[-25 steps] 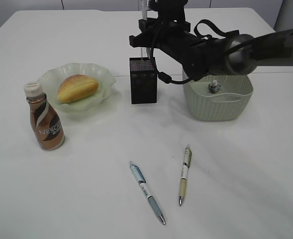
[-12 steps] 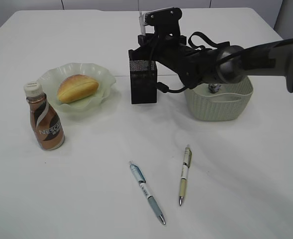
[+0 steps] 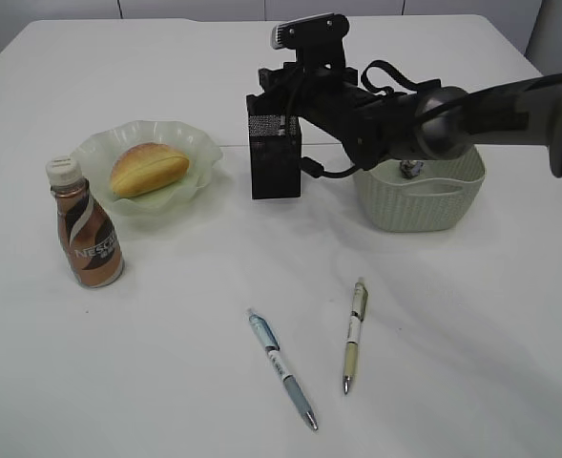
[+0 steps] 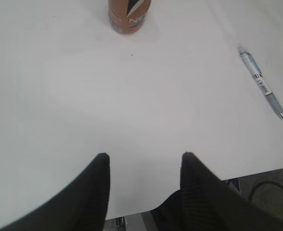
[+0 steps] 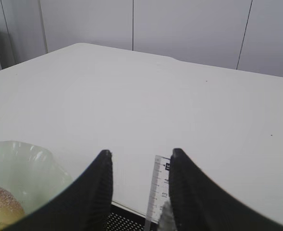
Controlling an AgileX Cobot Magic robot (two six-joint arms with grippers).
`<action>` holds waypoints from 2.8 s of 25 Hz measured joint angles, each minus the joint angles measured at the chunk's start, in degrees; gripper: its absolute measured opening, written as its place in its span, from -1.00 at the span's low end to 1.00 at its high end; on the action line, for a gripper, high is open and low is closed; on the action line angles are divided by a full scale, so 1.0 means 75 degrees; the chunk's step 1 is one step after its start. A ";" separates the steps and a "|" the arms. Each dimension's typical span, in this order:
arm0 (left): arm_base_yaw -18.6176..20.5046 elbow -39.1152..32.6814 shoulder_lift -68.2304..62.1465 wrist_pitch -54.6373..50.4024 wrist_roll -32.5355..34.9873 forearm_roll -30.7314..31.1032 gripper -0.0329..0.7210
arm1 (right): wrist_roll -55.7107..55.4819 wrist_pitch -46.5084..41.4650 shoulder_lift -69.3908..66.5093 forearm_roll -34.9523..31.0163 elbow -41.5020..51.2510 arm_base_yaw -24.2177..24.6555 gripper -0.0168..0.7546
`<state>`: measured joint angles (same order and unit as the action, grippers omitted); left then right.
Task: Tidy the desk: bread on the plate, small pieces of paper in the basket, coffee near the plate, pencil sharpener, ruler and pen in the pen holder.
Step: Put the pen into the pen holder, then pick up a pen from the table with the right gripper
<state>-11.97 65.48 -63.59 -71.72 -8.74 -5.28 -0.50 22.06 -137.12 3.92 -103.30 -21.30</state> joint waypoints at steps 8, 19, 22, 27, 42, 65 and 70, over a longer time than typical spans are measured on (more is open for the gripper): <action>0.0000 0.0000 0.0000 0.0000 0.0000 0.0000 0.02 | 0.0000 -0.0668 0.0118 0.0000 0.0000 0.0000 -0.02; 0.0000 0.0000 0.0000 0.0000 0.0000 0.0030 0.02 | -0.0434 -0.4203 0.1901 -0.0309 0.0000 0.0000 -0.01; 0.0000 0.0000 0.0000 0.0000 0.0000 0.0044 0.02 | -0.0459 -0.5785 0.2505 -0.0523 0.0000 0.0000 -0.01; 0.0000 0.0000 0.0000 0.0000 0.0000 0.0060 0.02 | -0.0606 -0.8296 0.3467 -0.0720 0.0000 0.0000 -0.01; 0.0000 0.0000 0.0000 0.0000 0.0000 0.0077 0.02 | -0.1462 -1.2340 0.4090 -0.0938 0.0000 0.0000 -0.01; 0.0000 0.0000 0.0000 0.0000 0.0000 0.0052 0.02 | -0.3360 -1.2371 0.3614 -0.1112 0.1154 -0.0160 0.22; 0.0000 0.0000 0.0000 0.0000 0.0000 0.0052 0.02 | -0.3487 -1.2326 0.3088 -0.1302 0.1173 -0.0247 0.22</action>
<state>-11.97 65.48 -63.59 -71.72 -8.74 -4.89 -26.66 -70.39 -113.96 -5.84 -94.51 -23.15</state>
